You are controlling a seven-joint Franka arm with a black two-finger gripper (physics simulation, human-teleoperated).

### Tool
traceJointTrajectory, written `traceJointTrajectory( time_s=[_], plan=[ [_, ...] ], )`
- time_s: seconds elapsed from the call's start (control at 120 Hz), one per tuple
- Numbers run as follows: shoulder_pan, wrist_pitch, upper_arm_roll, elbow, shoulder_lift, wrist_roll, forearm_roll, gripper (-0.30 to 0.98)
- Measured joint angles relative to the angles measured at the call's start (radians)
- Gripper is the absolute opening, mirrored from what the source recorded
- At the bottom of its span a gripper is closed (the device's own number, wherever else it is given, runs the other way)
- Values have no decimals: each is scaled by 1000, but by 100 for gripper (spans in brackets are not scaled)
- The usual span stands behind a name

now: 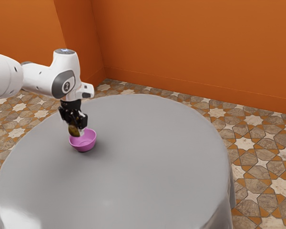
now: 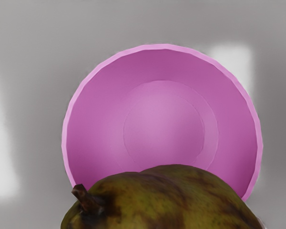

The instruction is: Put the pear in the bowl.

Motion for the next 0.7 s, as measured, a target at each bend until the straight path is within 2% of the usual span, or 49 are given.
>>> traceJointTrajectory(
  time_s=[0.183,0.4,0.575,0.7],
  plan=[
    [2,11,0,29,55,33,0,-2],
    [-4,20,-3,48,81,61,-3,3],
    [-8,17,-3,50,83,97,-27,33],
    [-7,10,-3,50,87,130,-47,47]
  ],
)
